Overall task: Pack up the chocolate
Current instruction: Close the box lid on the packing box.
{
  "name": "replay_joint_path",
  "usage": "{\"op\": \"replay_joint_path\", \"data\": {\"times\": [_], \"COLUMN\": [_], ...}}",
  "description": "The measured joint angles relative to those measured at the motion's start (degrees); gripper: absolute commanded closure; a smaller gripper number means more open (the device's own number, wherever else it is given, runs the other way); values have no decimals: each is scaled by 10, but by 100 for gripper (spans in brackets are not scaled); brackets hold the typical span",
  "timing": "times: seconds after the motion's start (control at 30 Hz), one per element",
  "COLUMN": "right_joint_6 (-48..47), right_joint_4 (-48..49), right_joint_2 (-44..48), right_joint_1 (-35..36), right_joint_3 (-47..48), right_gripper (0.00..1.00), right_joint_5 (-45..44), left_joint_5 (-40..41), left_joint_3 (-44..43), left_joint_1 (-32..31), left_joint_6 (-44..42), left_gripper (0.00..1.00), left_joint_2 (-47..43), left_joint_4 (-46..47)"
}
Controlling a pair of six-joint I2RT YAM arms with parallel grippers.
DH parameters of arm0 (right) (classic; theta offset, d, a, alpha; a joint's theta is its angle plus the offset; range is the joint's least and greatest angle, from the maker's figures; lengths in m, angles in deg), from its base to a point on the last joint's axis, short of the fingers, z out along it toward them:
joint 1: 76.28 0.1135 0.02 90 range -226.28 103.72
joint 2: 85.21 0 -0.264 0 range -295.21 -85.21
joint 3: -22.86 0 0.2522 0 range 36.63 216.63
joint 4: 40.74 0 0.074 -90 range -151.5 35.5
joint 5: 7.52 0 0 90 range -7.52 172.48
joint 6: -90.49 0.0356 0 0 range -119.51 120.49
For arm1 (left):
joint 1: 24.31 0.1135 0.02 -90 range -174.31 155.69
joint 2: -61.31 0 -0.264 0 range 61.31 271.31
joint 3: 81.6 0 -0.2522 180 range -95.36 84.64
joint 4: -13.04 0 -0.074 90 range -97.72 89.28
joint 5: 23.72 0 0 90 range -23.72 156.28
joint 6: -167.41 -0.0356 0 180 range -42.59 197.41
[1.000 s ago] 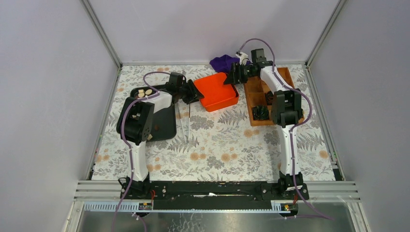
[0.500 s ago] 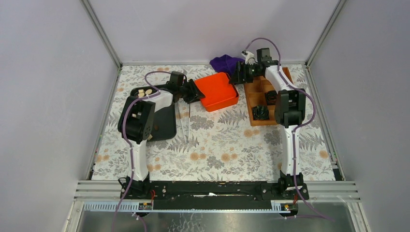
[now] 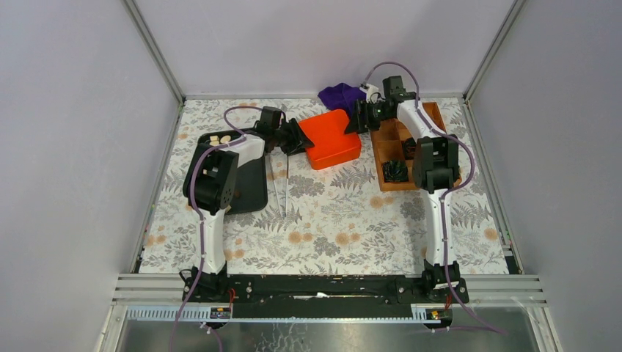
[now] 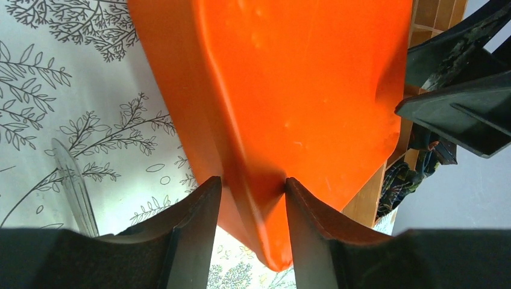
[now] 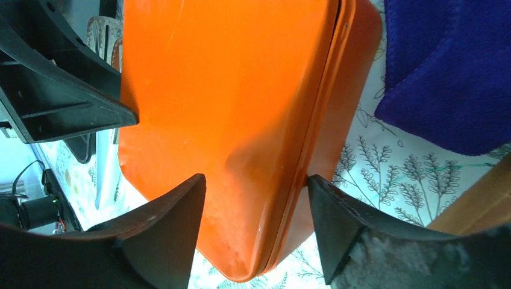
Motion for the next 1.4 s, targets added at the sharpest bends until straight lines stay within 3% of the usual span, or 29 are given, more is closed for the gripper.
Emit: {"op": "replay_joint_path", "data": {"times": [0.1, 0.23, 0.37, 0.53, 0.77, 1.07, 1.4], "right_joint_6": [-7, -16, -14, -12, -10, -12, -27], "right_joint_4": [-5, -12, -9, 7, 20, -2, -20], "right_joint_2": [-3, -3, -3, 0, 22, 18, -5], "right_joint_1": [4, 4, 0, -5, -4, 2, 16], "right_joint_3": [0, -4, -10, -27, -68, -46, -5], "right_gripper": [43, 63, 72, 75, 72, 65, 32], "right_joint_5": [-1, -3, 9, 27, 29, 11, -7], "left_joint_5": [-1, -1, 0, 0, 2, 10, 17], "left_joint_3": [-4, -7, -7, -4, 6, 0, -17], "left_joint_1": [0, 1, 1, 2, 3, 2, 2], "left_joint_6": [0, -3, -8, -13, -24, -31, -34], "left_gripper": [47, 44, 43, 42, 43, 51, 55], "left_joint_2": [2, 2, 2, -1, -9, -10, -7], "left_joint_4": [-8, -17, -23, -26, -31, -46, -70]}}
